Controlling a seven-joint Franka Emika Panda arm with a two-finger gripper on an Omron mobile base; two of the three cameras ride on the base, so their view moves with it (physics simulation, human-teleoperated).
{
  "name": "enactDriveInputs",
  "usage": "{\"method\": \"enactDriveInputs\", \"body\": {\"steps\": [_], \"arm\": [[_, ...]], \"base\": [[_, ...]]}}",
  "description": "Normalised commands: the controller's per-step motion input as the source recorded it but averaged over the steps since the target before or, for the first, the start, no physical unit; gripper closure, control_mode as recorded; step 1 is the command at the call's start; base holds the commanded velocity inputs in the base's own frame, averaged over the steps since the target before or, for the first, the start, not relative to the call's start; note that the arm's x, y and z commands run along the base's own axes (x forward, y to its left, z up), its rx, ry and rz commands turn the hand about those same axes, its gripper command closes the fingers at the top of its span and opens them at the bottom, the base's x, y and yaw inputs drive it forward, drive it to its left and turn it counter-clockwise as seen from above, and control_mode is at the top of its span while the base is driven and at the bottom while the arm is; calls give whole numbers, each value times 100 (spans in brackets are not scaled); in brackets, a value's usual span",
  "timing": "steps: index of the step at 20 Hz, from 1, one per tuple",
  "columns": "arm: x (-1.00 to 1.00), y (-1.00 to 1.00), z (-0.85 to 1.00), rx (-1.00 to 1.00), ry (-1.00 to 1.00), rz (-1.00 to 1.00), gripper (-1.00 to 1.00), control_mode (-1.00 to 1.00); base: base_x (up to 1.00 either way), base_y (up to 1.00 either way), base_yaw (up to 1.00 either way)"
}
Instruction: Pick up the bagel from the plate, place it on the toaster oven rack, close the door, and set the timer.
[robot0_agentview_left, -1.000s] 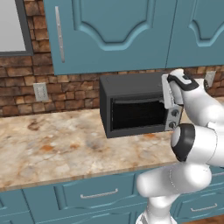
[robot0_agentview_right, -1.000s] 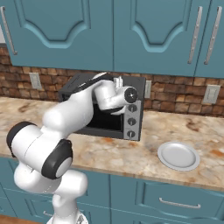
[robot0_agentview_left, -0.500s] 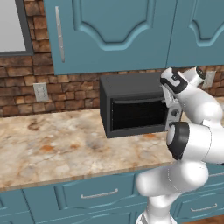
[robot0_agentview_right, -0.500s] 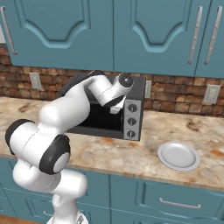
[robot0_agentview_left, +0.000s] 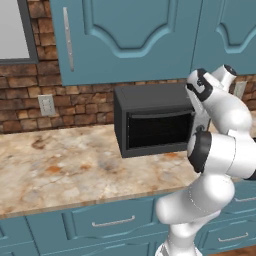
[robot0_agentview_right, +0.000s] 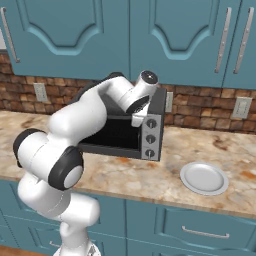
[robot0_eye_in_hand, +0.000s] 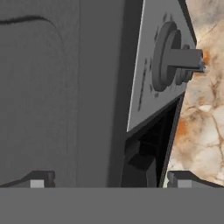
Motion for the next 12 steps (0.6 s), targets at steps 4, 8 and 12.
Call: {"method": "enactDriveInputs", "body": {"steps": [4,8,12], "arm": [[-20,-100,1,0,0,8,-100,-100],[-26,-100,0,0,0,8,-100,-100],[-40,-100,0,0,-1,9,-100,-100]], "base": [[0,0,0],[0,0,0],[0,0,0]]}}
